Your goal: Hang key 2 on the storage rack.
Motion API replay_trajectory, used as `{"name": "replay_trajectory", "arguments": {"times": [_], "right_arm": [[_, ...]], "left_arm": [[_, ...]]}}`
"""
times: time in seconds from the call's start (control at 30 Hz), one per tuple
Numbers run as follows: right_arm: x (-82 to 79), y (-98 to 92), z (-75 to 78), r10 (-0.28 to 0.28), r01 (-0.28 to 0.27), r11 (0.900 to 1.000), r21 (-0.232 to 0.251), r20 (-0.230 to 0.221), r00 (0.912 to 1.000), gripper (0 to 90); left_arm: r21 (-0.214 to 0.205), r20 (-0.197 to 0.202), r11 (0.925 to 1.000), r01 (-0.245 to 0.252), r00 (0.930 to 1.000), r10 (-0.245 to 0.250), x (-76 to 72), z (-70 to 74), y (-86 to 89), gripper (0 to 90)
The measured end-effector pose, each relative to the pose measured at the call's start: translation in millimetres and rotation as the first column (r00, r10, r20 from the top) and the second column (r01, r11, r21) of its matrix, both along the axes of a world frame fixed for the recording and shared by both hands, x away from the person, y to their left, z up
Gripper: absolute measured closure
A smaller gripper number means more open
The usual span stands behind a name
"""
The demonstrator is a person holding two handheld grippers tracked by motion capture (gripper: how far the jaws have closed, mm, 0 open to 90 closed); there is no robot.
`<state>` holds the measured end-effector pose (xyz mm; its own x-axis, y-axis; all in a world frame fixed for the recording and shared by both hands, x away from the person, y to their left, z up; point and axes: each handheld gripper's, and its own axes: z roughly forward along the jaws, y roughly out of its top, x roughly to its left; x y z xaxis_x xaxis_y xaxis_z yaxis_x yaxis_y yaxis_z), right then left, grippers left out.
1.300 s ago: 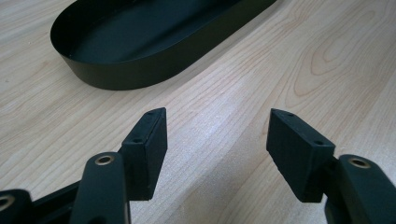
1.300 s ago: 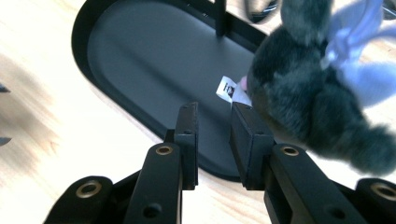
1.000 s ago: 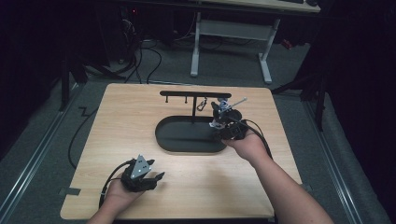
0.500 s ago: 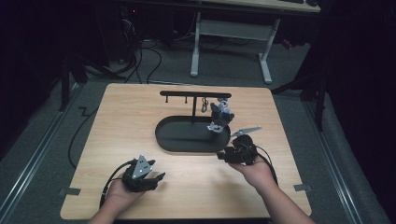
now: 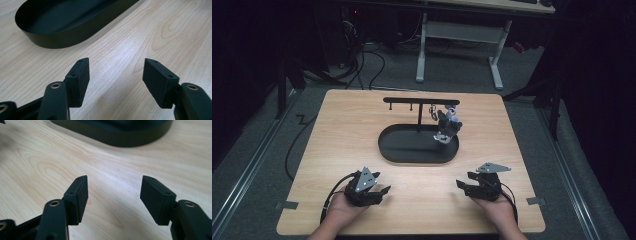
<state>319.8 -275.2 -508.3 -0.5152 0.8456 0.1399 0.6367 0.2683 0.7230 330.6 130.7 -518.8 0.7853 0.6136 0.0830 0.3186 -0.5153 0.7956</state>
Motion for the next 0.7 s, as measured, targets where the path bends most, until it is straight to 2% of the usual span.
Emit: {"name": "replay_trajectory", "arguments": {"times": [0.1,0.2,0.27,0.33,0.4,0.47,0.57,0.7], "right_arm": [[-7.1,-6.7,-6.2,-0.009,0.009,1.0,-0.001,0.045,0.999,34.0],[-19.2,-16.4,-12.0,-0.035,0.031,0.9988,0.038,0.105,0.9939,30.5],[-25.1,-23.3,-9.9,-0.04,0.033,0.9978,0.058,0.121,0.9918,27.1],[-27.3,-30.1,-8.8,-0.06,0.05,0.9967,0.064,0.158,0.9857,22.9],[-26.3,-35.8,-12.9,-0.088,0.081,0.995,0.06,0.138,0.9864,19.3],[-25.2,-38.2,-15.2,-0.102,0.094,0.9925,0.078,0.116,0.9879,19.0],[-25.8,-35.1,-14.8,-0.09,0.081,0.994,0.073,0.131,0.9872,19.0],[-25.6,-28.9,-15.8,-0.083,0.074,0.9946,0.072,0.127,0.9884,19.2]], "left_arm": [[-0.008,-0.007,0.9999,-0.008,0.9999,0.008,0.2,-0.5,0.7,39.1],[-0.005,-0.013,0.9997,-0.022,0.9997,0.022,-0.5,-1.3,1.6,39.1],[-0.01,-0.012,0.9995,-0.032,0.9994,0.031,-1.0,-0.9,1.8,39.1],[-0.011,-0.01,0.9993,-0.036,0.9993,0.036,-0.7,-0.2,1.8,39.1],[-0.011,-0.015,0.9991,-0.042,0.999,0.041,0.2,-0.6,1.5,39.1],[-0.018,-0.023,0.999,-0.041,0.9989,0.041,0.2,-1.1,1.3,39.0],[-0.017,-0.019,0.9992,-0.036,0.9992,0.036,-1.1,-0.8,0.4,39.0],[-0.019,-0.014,0.9994,-0.028,0.9995,0.028,-1.9,0.6,1.7,39.0]]}}
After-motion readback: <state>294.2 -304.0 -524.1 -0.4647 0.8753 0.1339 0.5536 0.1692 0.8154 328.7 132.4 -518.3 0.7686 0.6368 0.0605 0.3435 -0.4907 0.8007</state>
